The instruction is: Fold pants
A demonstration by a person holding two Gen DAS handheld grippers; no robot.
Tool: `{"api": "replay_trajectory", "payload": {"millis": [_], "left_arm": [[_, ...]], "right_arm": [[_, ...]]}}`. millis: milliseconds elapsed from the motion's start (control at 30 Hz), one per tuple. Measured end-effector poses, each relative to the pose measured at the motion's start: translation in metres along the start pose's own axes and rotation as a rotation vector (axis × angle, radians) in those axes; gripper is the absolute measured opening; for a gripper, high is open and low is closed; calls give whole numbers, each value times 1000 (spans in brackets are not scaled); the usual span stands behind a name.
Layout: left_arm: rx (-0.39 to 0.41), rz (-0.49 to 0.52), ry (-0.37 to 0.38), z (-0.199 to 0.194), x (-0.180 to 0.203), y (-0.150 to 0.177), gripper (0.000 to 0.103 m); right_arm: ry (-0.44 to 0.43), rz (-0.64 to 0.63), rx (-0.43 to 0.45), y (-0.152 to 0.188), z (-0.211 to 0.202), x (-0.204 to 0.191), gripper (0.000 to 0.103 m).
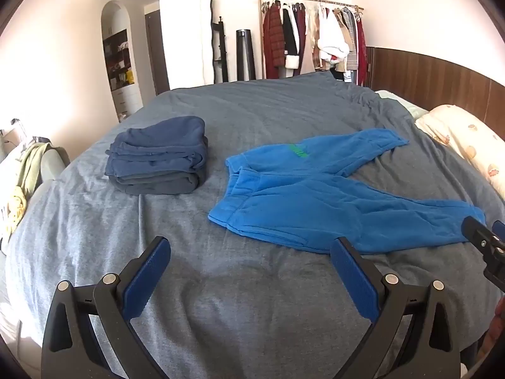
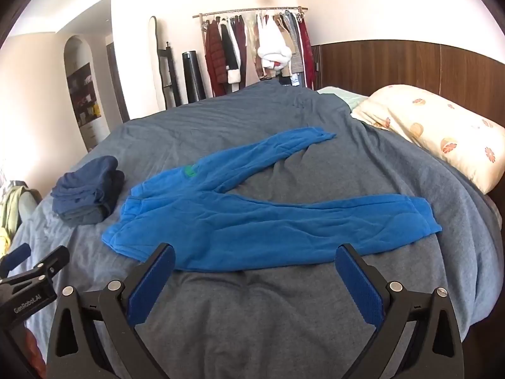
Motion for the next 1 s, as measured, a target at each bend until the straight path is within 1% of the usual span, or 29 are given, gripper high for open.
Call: {"api": "replay_trajectory", "payload": {"millis": [100,133,167,267,333,500,1000], "left_arm": [[4,-10,-2,-1,0,-1,103],[17,3,-8,-3,5,-3,103],[20,-18,7,-2,0,-3,103],[19,-7,5,-2,4,-7,103],[42,-19,17,-8,-1,-3,103],[51,-29,27,-11,-5,-6,103],[68,-36,27,-14,-7,-7,103]], "right_arm": [[0,1,-3,0,1,1,103],[0,1,-3,0,1,1,103],[0,0,-3,0,2,2,103],[-1,-2,-2,0,4,5,102],[0,-5,4,0,1,2,102],[-1,-8,6,-2,1,-2,102],[1,-13,11,-2,-1,-4,102]]}}
Point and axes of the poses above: each gripper's, at about its wrist camera, not at the fingertips, and z roughly the way its jaws point, x to its right, y to its underside, the point moved 3 cm from there along z, roughly the way its jaws point, and after that the axes turned 12 degrees about -y, right-handed, at the moved point
